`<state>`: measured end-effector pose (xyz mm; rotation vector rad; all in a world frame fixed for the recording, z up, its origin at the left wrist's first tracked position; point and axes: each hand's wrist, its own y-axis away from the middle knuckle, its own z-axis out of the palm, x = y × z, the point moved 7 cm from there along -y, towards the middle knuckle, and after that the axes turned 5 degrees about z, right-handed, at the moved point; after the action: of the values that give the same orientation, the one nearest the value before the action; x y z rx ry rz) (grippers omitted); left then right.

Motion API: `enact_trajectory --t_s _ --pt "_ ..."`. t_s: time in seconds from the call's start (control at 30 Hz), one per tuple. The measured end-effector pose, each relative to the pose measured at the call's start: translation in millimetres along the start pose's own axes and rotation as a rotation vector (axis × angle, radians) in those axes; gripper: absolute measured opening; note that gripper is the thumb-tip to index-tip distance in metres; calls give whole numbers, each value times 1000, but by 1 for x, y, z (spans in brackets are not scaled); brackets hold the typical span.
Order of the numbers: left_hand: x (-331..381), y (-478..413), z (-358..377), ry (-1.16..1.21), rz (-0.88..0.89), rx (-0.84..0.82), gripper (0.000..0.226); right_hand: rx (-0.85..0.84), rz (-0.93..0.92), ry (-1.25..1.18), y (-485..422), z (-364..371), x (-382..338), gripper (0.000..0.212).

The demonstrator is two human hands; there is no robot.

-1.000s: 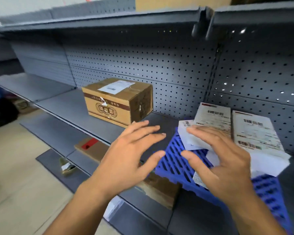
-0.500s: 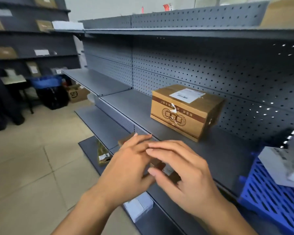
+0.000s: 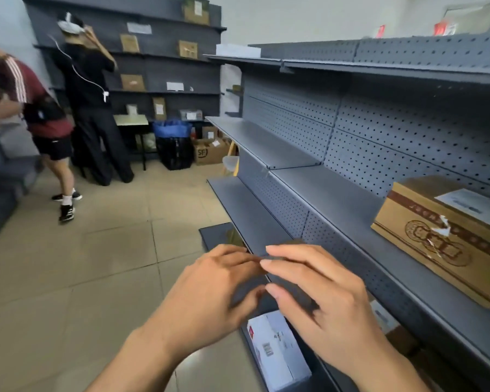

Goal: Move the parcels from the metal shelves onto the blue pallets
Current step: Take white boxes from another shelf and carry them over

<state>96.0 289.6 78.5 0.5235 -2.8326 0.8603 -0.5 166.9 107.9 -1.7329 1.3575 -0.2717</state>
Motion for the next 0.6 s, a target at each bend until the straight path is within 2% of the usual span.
enact_trajectory --t_s 0.3,0.6 --pt "-77 41 -42 -84 -224 108 35 -33 -13 -93 -38 72 6 22" --pt "-130 46 -50 -130 -340 101 38 -31 -9 -207 -77 133 32 23"
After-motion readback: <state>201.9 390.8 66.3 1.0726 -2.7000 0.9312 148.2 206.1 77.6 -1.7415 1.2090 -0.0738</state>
